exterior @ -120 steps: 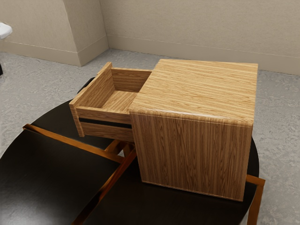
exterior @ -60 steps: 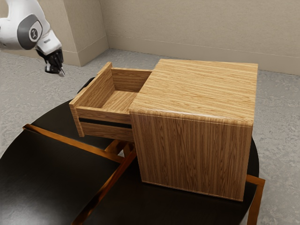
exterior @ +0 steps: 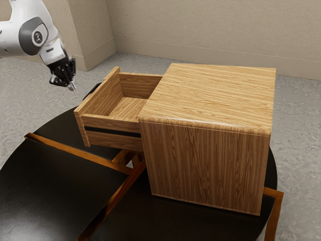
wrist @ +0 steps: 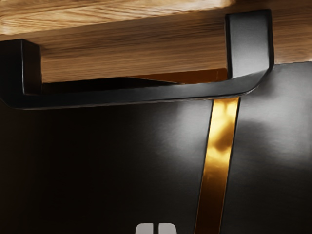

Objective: Push the drawer handle with one arm to close the drawer

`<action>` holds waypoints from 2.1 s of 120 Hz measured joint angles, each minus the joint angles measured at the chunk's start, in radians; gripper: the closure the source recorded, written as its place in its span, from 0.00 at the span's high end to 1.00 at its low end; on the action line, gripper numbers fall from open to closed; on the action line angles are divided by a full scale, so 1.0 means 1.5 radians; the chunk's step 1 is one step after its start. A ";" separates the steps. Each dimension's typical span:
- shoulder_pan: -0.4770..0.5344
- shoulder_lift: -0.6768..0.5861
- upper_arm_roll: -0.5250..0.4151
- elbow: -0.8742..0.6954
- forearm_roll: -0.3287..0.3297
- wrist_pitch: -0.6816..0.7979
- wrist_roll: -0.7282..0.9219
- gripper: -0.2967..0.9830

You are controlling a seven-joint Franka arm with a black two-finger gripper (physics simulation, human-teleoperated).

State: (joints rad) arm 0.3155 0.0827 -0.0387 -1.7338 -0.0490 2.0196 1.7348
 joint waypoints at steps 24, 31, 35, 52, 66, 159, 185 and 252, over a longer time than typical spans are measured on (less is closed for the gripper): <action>0.001 -0.010 -0.022 -0.013 -0.017 -0.002 0.033 0.15; -0.002 -0.012 -0.028 -0.015 -0.021 -0.003 0.040 0.15; -0.005 -0.012 -0.030 -0.017 -0.023 -0.003 0.044 0.15; -0.007 -0.014 -0.032 -0.023 -0.028 -0.002 0.060 0.15; -0.001 -0.015 -0.032 -0.024 -0.030 -0.002 0.070 0.15; -0.008 0.016 -0.058 -0.026 -0.065 0.032 0.103 0.15; -0.009 0.025 -0.076 -0.025 -0.071 0.039 0.106 0.15; -0.067 0.042 -0.093 -0.008 -0.056 0.052 0.090 0.16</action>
State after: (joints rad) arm 0.2147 0.1459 -0.1775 -1.7451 -0.1332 2.0979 1.8704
